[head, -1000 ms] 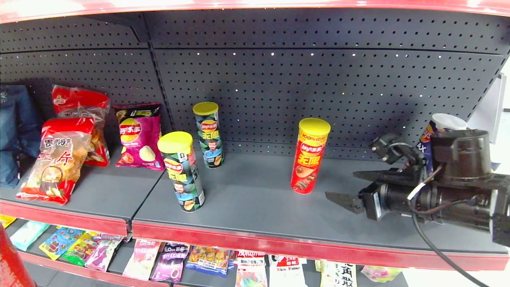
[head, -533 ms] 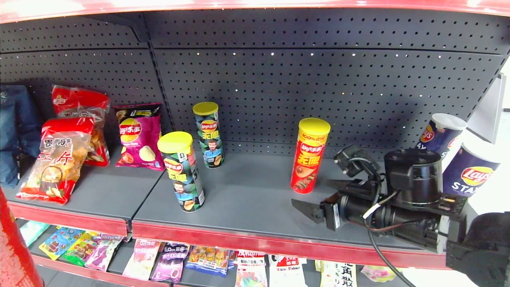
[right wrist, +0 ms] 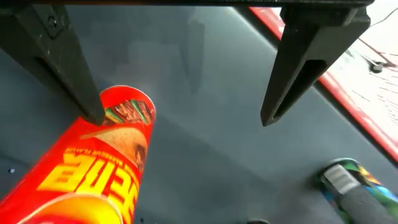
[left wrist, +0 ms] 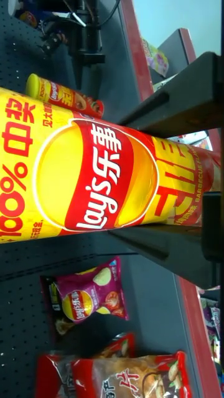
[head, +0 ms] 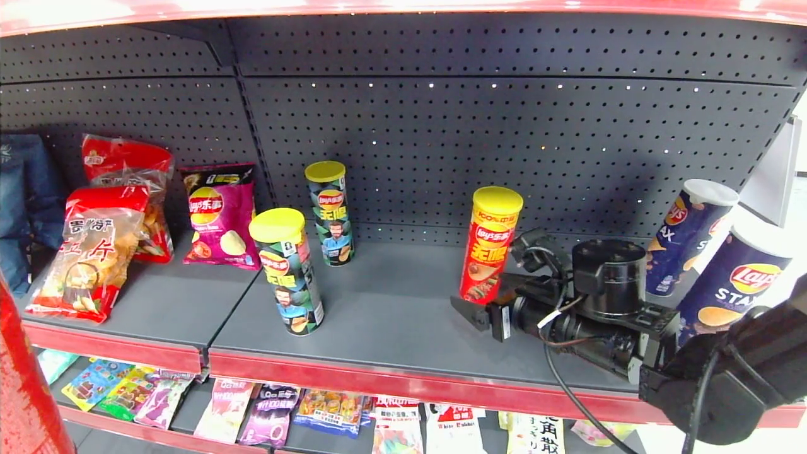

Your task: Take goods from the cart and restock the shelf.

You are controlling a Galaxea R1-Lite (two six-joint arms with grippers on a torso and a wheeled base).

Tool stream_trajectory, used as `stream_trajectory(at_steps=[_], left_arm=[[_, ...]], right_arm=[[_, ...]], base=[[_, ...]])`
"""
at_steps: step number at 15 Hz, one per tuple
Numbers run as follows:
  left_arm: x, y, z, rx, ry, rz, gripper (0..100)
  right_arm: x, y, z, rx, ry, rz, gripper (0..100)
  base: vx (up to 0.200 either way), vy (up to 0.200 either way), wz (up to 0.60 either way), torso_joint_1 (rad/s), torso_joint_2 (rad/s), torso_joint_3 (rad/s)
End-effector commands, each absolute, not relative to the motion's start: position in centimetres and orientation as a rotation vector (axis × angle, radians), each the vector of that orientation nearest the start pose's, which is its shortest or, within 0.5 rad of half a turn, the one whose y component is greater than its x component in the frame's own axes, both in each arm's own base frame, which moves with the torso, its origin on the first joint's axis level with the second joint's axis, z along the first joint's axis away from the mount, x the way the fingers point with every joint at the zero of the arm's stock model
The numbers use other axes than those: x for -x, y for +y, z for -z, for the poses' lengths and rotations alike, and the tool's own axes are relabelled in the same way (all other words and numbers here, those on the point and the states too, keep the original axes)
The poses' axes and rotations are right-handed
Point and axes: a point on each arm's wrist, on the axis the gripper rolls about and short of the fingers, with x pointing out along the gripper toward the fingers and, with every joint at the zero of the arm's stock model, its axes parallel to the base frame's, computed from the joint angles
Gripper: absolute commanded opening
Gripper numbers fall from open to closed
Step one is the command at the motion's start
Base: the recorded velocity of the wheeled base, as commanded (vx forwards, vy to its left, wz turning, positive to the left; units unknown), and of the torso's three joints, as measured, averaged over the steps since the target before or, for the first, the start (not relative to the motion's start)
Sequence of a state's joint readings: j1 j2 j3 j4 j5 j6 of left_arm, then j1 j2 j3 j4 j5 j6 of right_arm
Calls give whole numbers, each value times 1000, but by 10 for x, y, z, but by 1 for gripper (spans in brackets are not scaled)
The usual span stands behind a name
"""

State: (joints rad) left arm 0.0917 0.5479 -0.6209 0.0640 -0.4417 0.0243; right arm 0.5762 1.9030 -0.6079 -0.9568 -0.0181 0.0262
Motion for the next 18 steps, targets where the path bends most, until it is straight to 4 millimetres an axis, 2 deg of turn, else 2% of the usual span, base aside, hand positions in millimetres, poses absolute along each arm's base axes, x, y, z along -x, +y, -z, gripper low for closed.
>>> stream_trajectory(at_steps=[1,6,12,14,18], left_arm=[[-17,-8,-245,-24,-3,350,0],[-18,-8,-246,-22,3,350,0],[-20,-8,-246,-21,8,351,0],[-21,-8,-246,-20,11,351,0],[-23,-8,-247,-19,17,352,0]], right_arm=[[-273,167,-99,75,338,-523,100],[-290,165,-107,62,292,-469,100],[-304,158,-103,61,288,-418,100],[-318,154,-105,62,225,-383,100],[-323,156,-105,60,214,-381,100]], base=[[0,0,0,0,0,0],[0,0,0,0,0,0],[0,0,0,0,0,0],[0,0,0,0,0,0],[0,0,0,0,0,0]])
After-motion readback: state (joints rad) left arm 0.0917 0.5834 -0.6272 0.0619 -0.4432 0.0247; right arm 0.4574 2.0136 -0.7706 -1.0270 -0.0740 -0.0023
